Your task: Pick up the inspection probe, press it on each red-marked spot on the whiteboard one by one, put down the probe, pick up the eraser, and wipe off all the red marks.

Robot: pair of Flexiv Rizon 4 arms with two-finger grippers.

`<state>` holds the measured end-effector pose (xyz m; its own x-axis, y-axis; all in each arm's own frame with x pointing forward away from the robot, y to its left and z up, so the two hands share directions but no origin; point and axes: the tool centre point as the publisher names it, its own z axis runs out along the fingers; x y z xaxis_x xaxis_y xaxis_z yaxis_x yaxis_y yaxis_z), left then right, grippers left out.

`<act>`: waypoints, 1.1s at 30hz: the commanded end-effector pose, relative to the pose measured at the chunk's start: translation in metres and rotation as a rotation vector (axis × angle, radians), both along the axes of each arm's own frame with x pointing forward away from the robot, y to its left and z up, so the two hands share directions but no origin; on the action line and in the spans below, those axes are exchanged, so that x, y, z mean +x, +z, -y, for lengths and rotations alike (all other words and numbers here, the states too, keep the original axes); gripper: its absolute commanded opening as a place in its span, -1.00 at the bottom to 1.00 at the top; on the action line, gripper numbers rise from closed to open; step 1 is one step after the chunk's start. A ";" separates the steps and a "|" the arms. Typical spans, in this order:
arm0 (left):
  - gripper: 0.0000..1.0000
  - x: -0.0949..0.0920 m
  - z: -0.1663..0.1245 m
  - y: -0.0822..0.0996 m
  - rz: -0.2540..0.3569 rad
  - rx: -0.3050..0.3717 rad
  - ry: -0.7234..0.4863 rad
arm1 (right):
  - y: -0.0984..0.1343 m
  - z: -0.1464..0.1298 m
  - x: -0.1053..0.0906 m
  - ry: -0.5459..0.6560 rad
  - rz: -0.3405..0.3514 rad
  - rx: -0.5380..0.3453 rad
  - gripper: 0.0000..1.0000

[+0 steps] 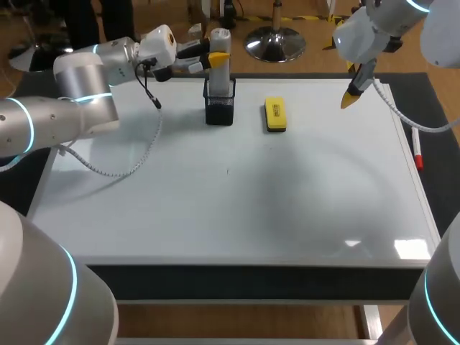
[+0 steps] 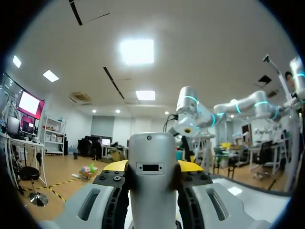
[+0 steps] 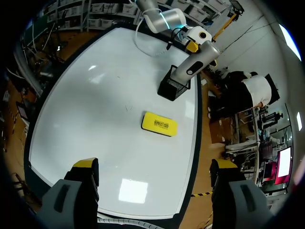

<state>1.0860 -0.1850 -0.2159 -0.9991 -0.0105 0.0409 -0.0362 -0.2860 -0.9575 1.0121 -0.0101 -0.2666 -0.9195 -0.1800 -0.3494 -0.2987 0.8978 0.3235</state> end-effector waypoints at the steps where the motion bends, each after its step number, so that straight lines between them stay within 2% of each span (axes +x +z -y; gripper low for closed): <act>1: -1.00 0.006 0.001 -0.008 0.003 -0.013 -0.017 | 0.000 0.000 0.000 0.001 -0.002 -0.004 1.00; 10: -1.00 0.005 0.000 -0.020 0.008 -0.038 0.000 | 0.000 0.000 0.000 0.001 -0.002 -0.004 1.00; 33: -1.00 0.009 0.003 -0.046 -0.015 -0.015 -0.011 | 0.000 0.000 0.000 0.001 -0.002 -0.004 1.00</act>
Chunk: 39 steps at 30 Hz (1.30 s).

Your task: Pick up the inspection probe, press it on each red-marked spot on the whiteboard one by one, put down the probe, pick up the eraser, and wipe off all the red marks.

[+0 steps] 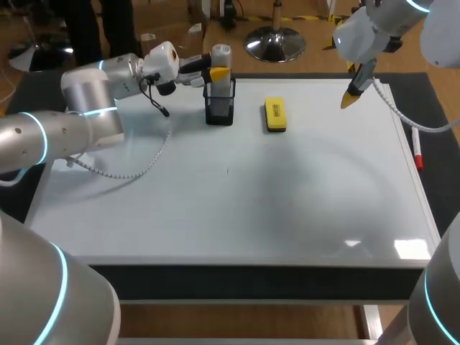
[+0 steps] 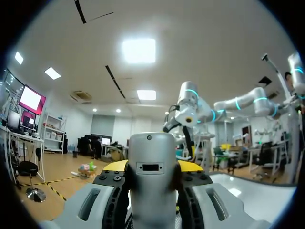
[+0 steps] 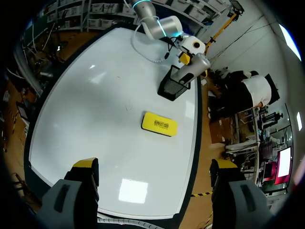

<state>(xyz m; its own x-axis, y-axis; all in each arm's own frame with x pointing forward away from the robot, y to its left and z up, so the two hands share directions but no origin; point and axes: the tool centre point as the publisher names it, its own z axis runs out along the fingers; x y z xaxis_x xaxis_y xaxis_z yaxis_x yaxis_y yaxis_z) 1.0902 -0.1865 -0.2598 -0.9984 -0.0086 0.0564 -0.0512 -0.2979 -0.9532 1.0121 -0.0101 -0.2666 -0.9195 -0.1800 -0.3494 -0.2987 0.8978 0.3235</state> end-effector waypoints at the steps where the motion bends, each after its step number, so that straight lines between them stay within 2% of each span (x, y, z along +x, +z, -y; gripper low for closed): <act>1: -1.00 0.005 0.001 -0.003 0.001 -0.002 -0.009 | 0.000 0.000 0.000 0.001 -0.002 -0.004 1.00; 10: -0.98 0.006 0.002 -0.003 0.001 -0.002 -0.009 | 0.000 0.000 0.000 0.001 -0.002 -0.004 1.00; 11: -0.60 0.007 0.002 -0.003 0.000 -0.001 -0.009 | 0.000 0.000 0.000 0.001 -0.002 -0.004 1.00; 12: -0.32 0.007 0.002 -0.004 0.000 0.000 -0.009 | 0.000 0.000 0.000 0.001 -0.002 -0.004 1.00; 14: -0.10 0.007 0.002 -0.003 0.004 0.003 -0.011 | 0.000 0.000 0.000 0.001 -0.002 -0.004 1.00; 15: -0.10 0.007 0.001 -0.002 0.004 0.003 -0.011 | 0.000 0.000 0.000 0.001 -0.002 -0.004 1.00; 16: 0.50 0.007 0.001 -0.001 0.012 0.006 -0.016 | 0.000 0.000 0.000 0.001 -0.002 -0.004 1.00; 17: 0.96 0.007 0.001 0.000 0.016 0.012 -0.014 | 0.000 0.000 0.000 0.001 -0.002 -0.004 1.00; 33: 1.00 0.012 -0.013 0.012 0.102 0.083 0.030 | 0.000 0.000 0.000 0.001 -0.002 -0.004 1.00; 39: 1.00 0.012 -0.024 0.015 0.188 0.178 0.046 | 0.000 0.000 0.000 0.001 -0.002 -0.004 1.00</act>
